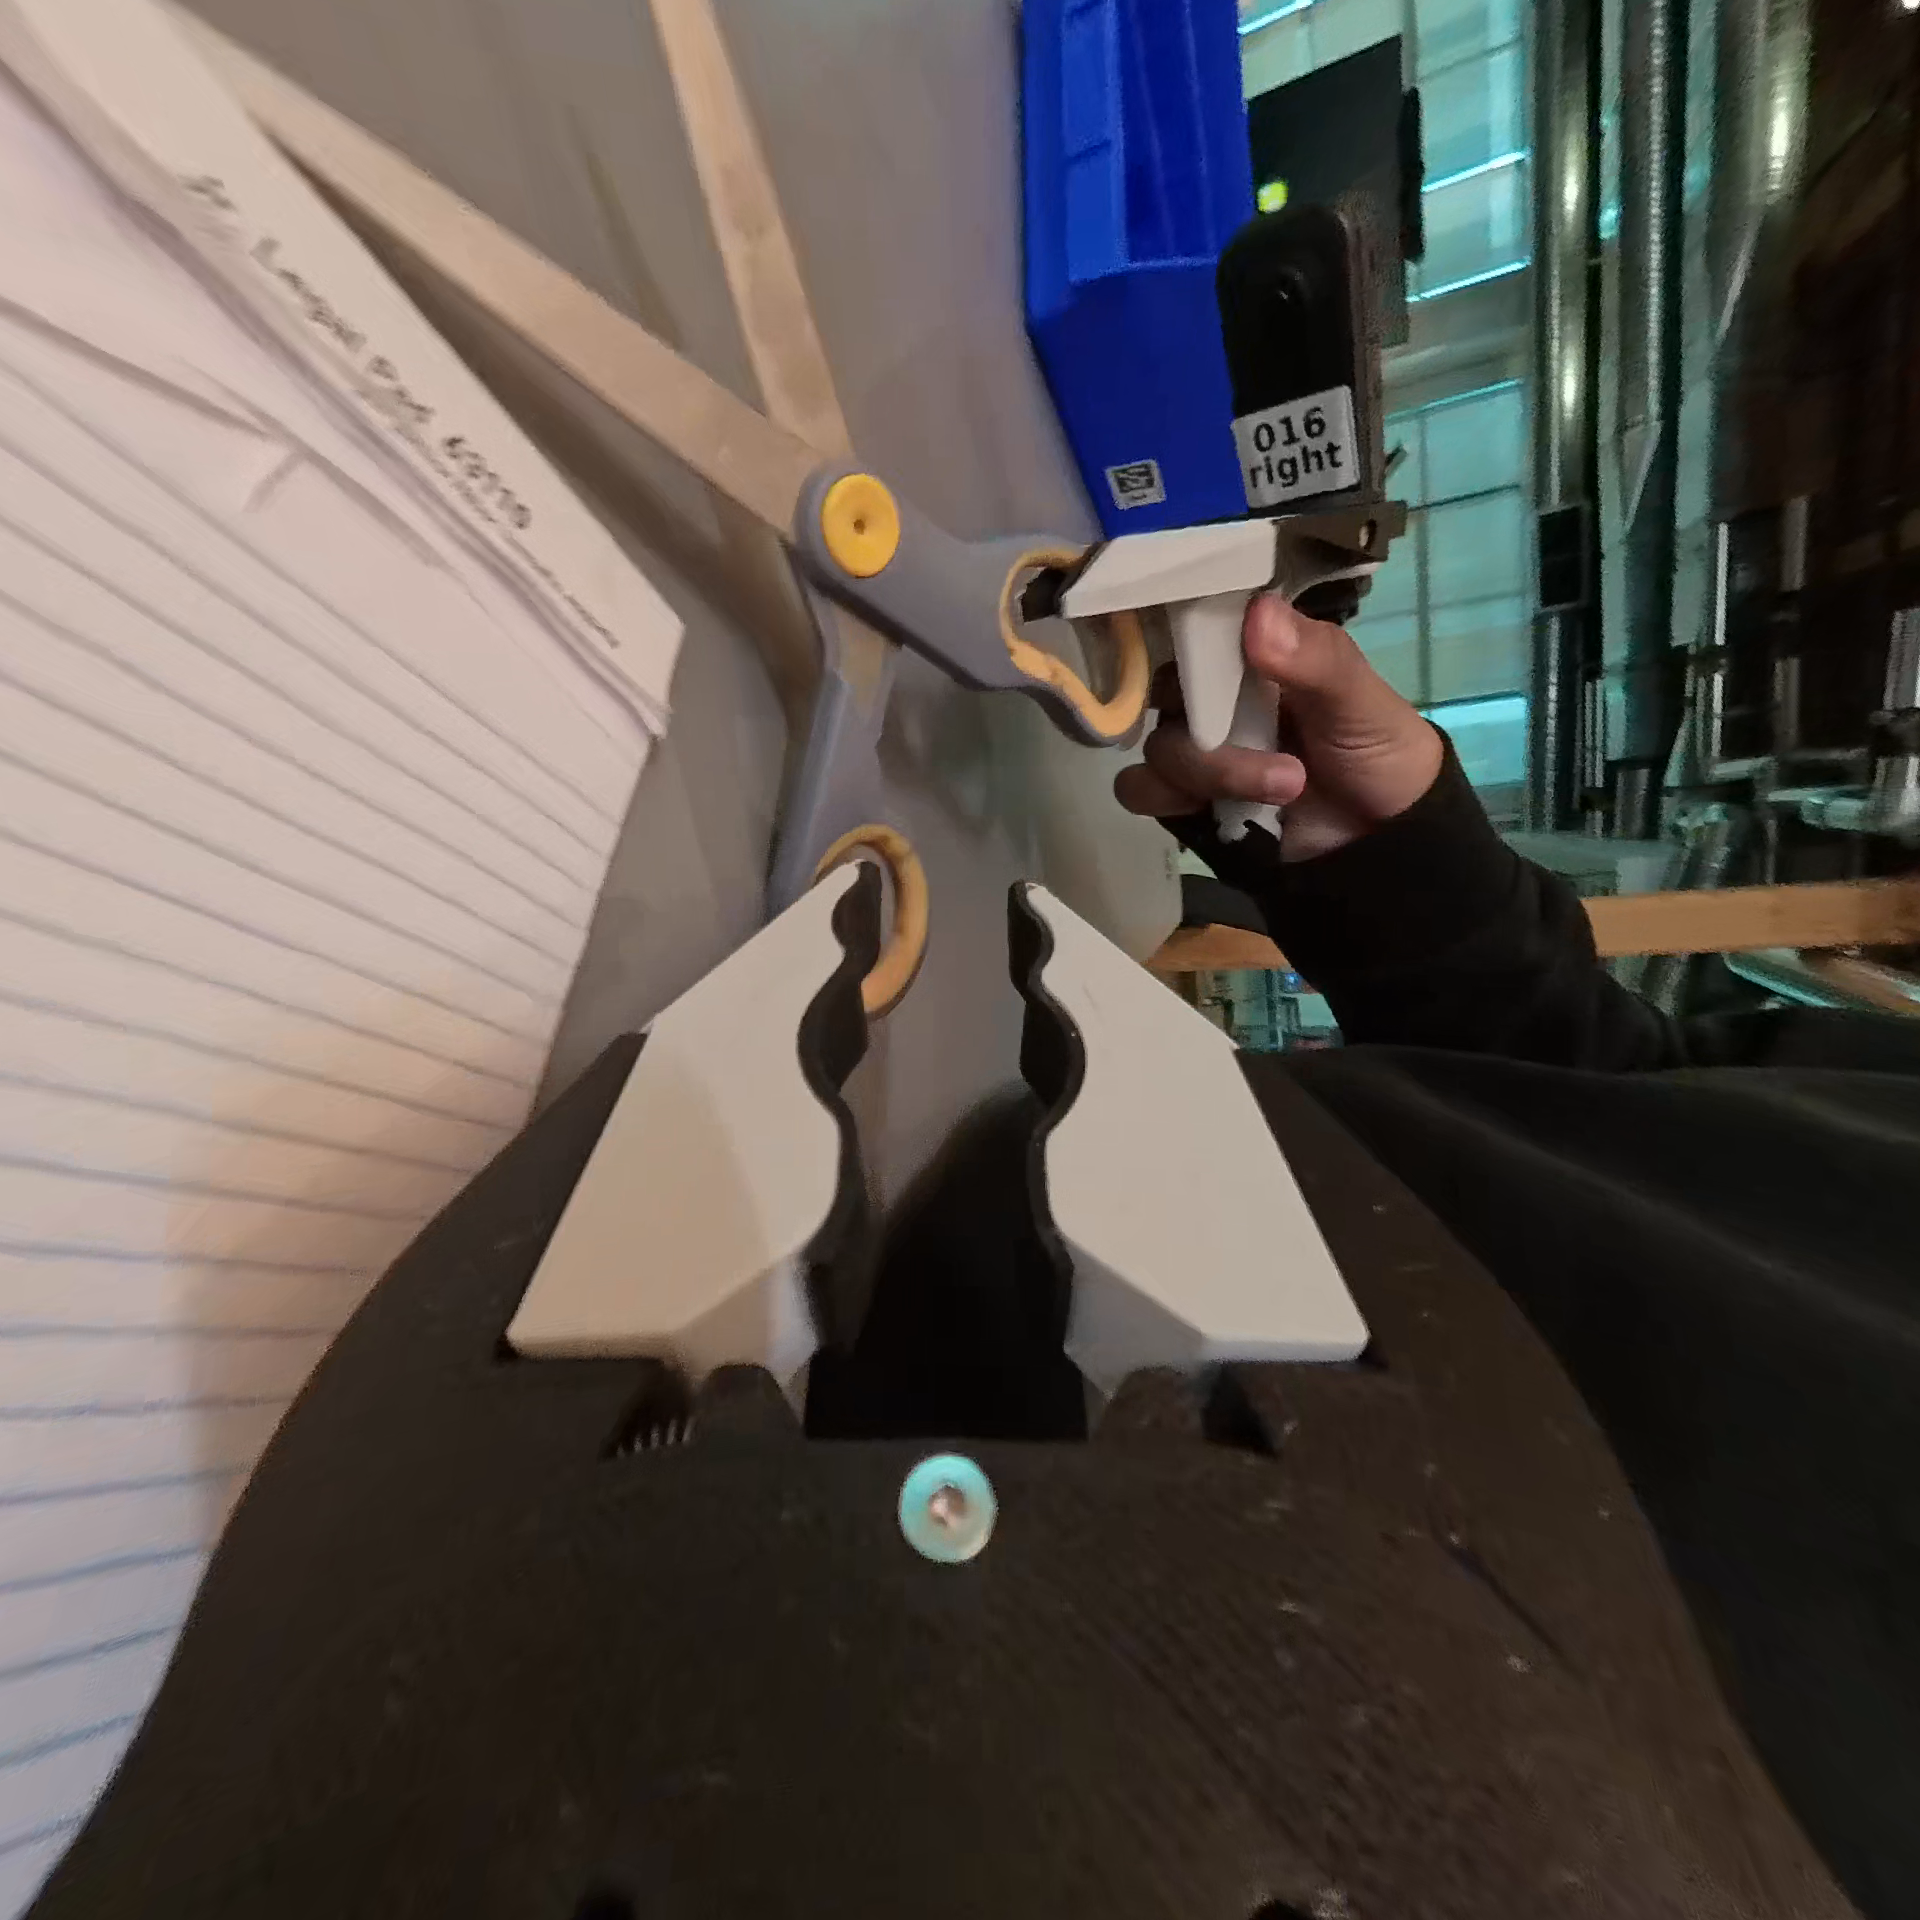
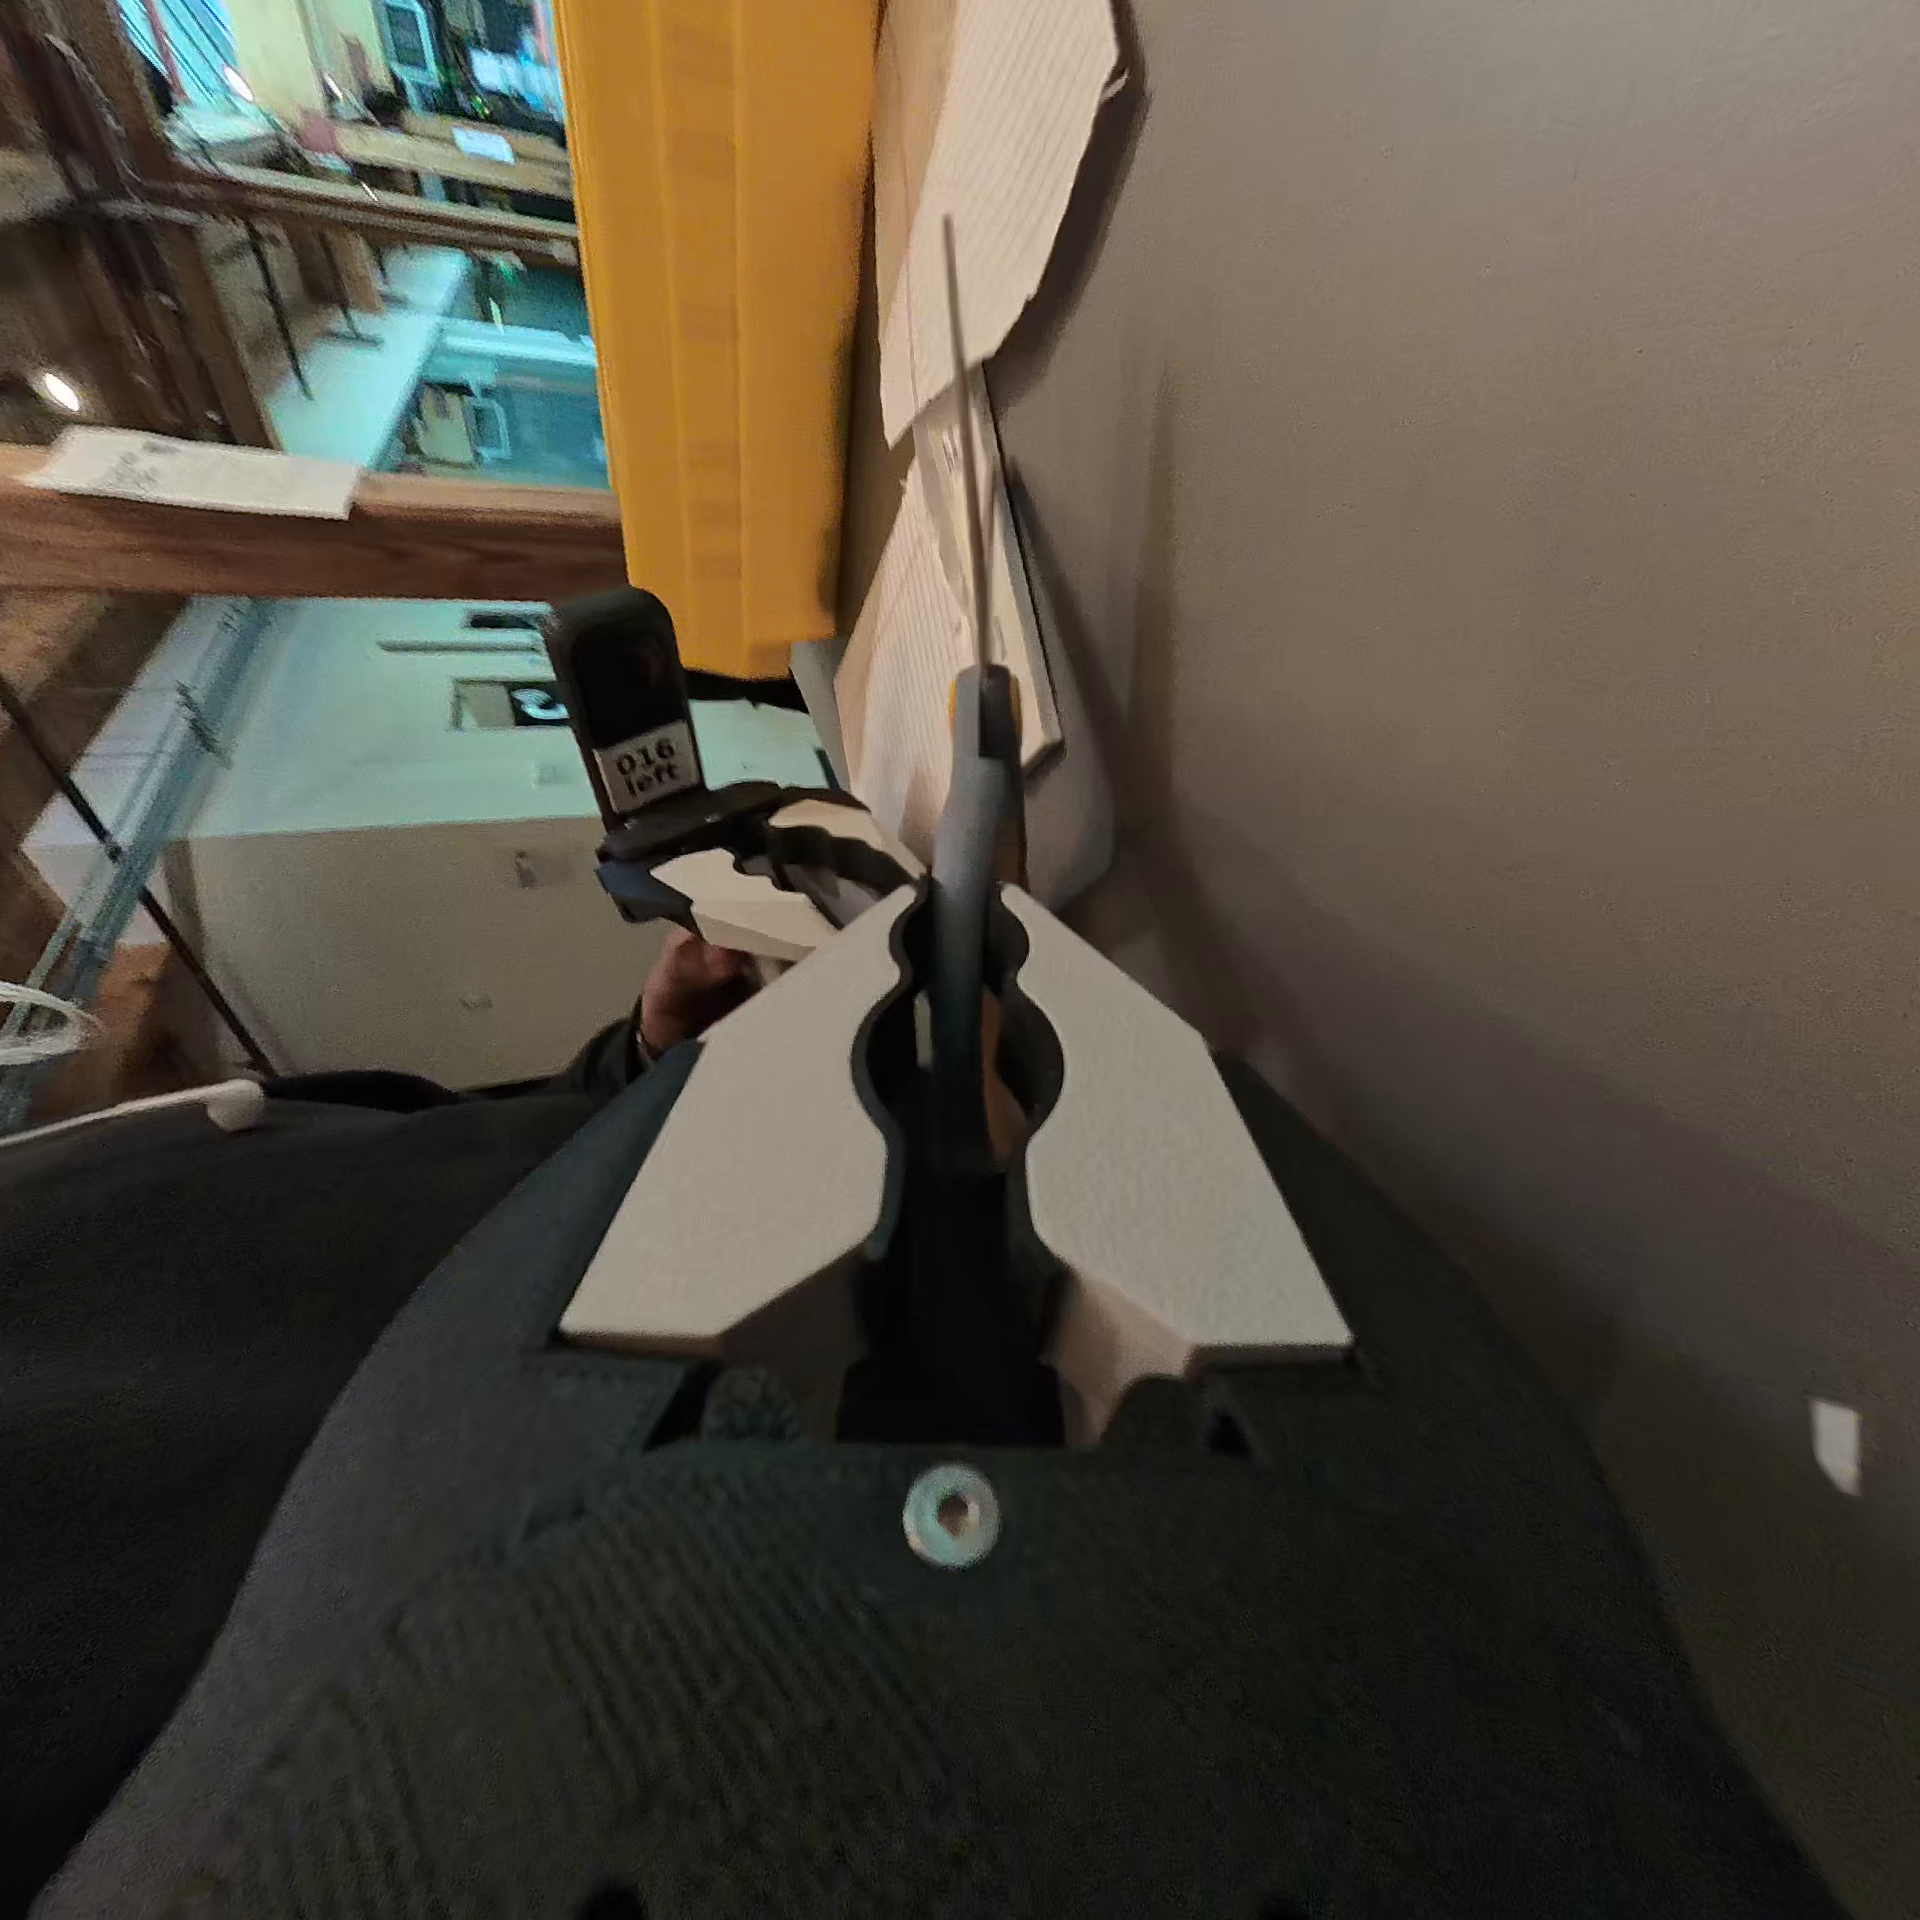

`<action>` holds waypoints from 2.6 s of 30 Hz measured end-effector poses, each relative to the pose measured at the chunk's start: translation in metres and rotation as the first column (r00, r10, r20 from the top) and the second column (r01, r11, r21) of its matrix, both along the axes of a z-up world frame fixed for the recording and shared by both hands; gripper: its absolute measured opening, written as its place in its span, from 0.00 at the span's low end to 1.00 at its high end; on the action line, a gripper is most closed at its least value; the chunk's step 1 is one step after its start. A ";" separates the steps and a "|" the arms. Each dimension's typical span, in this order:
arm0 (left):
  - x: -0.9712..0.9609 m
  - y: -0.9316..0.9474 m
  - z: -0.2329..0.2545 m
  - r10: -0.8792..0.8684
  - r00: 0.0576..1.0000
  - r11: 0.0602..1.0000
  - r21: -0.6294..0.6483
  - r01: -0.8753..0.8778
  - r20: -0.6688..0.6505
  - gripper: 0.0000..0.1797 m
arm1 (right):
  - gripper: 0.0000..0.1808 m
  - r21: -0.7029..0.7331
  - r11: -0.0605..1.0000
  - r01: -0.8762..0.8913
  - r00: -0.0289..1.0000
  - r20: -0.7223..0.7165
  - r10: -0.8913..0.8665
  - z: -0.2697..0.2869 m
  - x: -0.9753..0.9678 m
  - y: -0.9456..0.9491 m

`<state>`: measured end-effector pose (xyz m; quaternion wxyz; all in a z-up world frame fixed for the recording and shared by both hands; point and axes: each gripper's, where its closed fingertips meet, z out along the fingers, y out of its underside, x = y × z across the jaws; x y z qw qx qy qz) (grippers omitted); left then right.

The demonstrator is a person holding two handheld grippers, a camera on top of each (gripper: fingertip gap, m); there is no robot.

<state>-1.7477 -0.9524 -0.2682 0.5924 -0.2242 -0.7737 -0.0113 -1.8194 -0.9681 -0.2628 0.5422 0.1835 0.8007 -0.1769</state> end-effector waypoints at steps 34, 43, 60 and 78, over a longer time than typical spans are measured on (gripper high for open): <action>-0.002 -0.070 -0.019 0.199 0.973 0.979 -0.056 -0.194 0.119 0.22 | 0.04 -0.019 0.968 0.251 0.916 0.327 -0.231 -0.008 -0.002 -0.077; -0.014 -0.080 -0.018 0.197 0.972 0.980 -0.032 -0.194 0.129 0.21 | 0.04 -0.037 0.967 0.251 0.910 0.348 -0.223 0.002 0.000 -0.101; -0.026 -0.120 -0.002 0.306 0.951 0.943 0.148 -0.298 -0.035 0.04 | 0.04 -0.034 0.966 0.258 0.913 0.336 -0.232 0.005 -0.010 -0.126; -0.031 -0.125 -0.005 0.323 0.944 0.930 0.204 -0.305 -0.063 0.04 | 0.04 -0.122 0.985 0.121 0.988 0.110 -0.108 0.000 0.006 -0.124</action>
